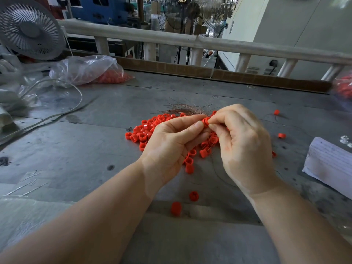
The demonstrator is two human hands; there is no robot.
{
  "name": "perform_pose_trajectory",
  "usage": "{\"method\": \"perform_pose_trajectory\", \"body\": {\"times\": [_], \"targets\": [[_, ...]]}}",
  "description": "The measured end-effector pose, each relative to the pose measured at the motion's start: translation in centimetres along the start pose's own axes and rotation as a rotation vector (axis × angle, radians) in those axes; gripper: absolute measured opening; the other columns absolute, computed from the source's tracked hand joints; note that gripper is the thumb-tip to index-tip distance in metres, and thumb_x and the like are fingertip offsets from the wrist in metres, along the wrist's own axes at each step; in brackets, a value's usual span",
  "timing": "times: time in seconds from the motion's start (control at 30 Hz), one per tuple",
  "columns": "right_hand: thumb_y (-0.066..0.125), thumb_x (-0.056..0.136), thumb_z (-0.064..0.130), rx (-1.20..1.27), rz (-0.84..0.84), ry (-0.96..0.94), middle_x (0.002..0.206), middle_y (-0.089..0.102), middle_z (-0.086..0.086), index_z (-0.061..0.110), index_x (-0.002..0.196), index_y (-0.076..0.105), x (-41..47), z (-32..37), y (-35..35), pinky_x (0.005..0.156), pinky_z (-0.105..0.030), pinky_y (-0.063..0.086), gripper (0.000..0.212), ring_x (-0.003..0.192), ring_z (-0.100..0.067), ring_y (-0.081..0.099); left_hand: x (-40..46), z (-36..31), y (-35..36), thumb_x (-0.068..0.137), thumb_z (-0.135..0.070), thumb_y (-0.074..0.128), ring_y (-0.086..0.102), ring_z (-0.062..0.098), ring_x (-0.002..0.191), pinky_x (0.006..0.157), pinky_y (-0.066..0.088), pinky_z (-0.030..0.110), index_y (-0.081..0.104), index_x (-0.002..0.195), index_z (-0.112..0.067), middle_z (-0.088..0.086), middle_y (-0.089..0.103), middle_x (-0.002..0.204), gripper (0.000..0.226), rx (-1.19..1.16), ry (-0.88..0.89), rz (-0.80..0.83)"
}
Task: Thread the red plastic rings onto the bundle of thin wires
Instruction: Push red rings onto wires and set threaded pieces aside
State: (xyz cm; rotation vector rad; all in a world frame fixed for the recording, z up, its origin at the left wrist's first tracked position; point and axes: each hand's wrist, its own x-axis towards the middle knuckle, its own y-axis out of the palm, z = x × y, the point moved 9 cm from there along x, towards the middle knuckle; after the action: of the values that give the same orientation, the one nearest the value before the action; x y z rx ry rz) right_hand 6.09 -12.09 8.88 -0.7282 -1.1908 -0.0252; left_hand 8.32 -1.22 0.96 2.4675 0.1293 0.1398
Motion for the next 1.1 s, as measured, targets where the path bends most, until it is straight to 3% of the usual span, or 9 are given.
{"method": "perform_pose_trajectory", "body": {"times": [0.73, 1.1], "targets": [[0.056, 0.090, 0.001, 0.008, -0.087, -0.038, 0.087, 0.064, -0.015, -0.003, 0.084, 0.067, -0.2, 0.3, -0.8, 0.077, -0.032, 0.051, 0.013, 0.082, -0.028, 0.062, -0.4, -1.4, 0.7, 0.066, -0.005, 0.063, 0.071, 0.014, 0.076, 0.067, 0.055, 0.018, 0.072, 0.083, -0.008, 0.008, 0.073, 0.080, 0.020, 0.042, 0.126, 0.035], [0.059, 0.088, -0.002, 0.005, -0.066, -0.023, 0.087, 0.064, -0.015, -0.004, 0.084, 0.067, -0.2, 0.2, -0.7, 0.076, -0.036, 0.052, 0.008, 0.083, -0.028, 0.062, -0.4, -1.7, 0.8, 0.066, -0.007, 0.064, 0.071, 0.013, 0.079, 0.068, 0.054, 0.018, 0.075, 0.079, -0.012, 0.006, 0.073, 0.081, 0.018, 0.078, 0.148, 0.053]]}}
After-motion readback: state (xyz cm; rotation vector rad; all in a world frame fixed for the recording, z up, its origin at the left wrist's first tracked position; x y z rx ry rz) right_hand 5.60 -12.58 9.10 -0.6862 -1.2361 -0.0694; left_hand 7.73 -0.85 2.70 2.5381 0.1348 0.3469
